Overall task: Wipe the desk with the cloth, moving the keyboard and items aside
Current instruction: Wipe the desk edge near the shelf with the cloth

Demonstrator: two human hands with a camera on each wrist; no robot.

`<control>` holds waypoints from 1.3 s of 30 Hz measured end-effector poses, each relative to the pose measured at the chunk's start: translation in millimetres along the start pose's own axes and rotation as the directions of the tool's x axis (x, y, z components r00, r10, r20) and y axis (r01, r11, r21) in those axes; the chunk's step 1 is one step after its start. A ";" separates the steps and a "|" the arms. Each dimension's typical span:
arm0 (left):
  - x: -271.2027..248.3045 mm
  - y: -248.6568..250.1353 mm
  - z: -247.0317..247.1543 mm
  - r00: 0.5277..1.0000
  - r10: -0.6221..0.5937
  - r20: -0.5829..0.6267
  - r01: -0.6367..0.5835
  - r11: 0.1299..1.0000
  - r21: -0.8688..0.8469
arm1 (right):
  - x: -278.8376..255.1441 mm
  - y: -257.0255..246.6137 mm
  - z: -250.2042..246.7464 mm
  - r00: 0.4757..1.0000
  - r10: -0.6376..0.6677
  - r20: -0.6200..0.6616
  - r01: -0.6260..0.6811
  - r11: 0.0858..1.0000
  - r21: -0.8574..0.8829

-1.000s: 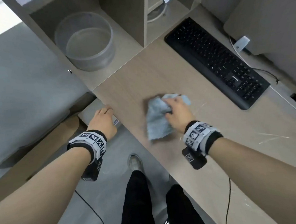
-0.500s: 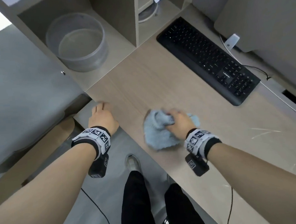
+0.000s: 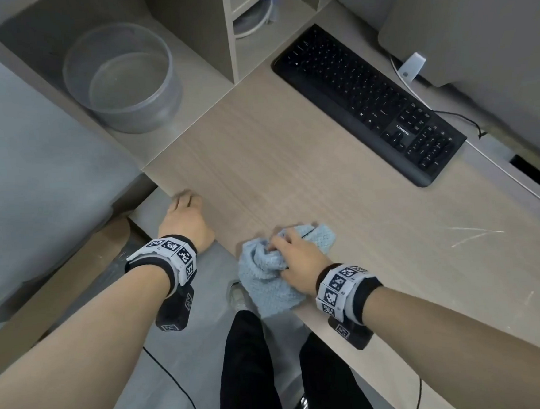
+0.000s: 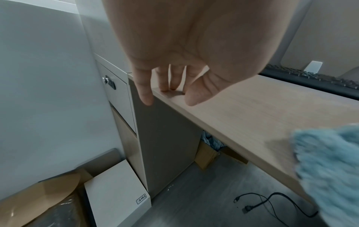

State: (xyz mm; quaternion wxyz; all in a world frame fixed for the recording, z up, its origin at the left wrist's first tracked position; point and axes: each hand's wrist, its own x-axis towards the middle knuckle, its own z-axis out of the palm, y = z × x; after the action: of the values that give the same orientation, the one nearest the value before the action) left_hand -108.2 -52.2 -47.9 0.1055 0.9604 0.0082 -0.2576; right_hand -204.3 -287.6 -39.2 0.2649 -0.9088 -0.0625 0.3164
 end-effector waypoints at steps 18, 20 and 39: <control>-79.2 36.4 40.3 0.999 0.012 0.031 -0.011 0.998 -0.055 | -37.6 48.7 -31.5 0.959 0.233 -0.162 -0.223 0.972 0.077; -77.2 39.8 37.0 0.999 0.016 0.029 -0.015 0.999 -0.029 | -42.7 21.9 0.4 0.993 0.115 -0.019 -0.111 0.981 0.156; -73.2 19.1 20.4 0.987 0.139 0.074 -0.144 0.988 0.055 | -58.4 18.5 23.4 0.969 0.221 -0.113 -0.207 0.970 0.125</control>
State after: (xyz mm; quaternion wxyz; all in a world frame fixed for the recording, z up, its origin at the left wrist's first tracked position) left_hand -180.4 -72.2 -25.0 0.0947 0.9518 -0.0715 -0.2830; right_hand -265.8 -309.5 -32.6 0.2832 -0.9120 0.0707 0.2881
